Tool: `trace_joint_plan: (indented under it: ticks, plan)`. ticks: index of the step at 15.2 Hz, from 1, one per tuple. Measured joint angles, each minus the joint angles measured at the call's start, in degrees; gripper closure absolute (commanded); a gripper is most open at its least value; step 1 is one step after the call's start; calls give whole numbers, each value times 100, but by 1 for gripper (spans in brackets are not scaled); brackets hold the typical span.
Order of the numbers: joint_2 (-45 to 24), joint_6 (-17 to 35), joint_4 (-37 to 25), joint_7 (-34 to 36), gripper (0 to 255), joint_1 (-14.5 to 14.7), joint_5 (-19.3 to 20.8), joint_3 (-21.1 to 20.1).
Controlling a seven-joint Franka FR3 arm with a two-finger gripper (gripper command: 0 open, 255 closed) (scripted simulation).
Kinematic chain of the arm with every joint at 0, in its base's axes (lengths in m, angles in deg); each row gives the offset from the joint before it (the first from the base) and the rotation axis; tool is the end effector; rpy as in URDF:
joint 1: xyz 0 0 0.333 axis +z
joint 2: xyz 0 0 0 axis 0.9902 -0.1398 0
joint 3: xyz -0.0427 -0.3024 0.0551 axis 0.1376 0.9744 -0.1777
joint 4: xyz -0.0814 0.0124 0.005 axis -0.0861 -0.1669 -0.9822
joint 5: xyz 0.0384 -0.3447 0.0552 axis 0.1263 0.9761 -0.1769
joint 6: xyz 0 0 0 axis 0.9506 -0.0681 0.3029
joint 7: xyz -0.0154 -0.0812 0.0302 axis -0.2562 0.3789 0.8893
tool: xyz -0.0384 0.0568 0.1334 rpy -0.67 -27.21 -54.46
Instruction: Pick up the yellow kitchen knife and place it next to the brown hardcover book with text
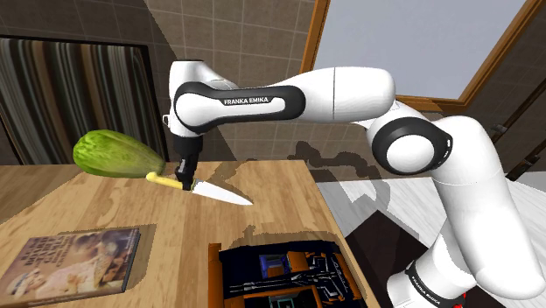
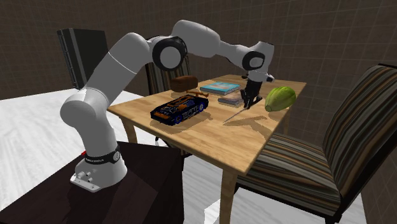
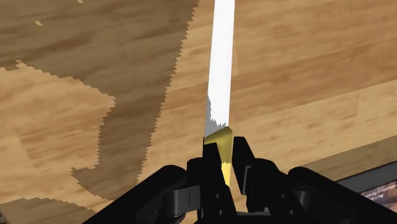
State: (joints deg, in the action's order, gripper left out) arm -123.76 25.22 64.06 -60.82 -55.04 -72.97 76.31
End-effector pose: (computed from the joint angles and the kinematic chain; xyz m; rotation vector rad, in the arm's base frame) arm 0.5783 0.4063 0.3290 -2.6591 -1.2734 0.0974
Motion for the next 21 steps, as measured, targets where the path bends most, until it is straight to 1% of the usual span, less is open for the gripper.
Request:
trace_joint_plan:
  ticks: [2,5,10,11,17,19,21]
  plan:
    - [8,162,168,-16,255,-2,-4,0]
    - [-60,307,240,-30,255,5,-2,3]
    - [-54,341,280,-39,255,-1,-3,4]
    - [-55,342,280,-39,0,-1,-3,4]
    - [-59,343,286,-39,0,-2,-2,5]
    - [-22,136,115,-40,0,-21,-2,6]
    - [-45,-201,-246,-36,0,-42,5,12]
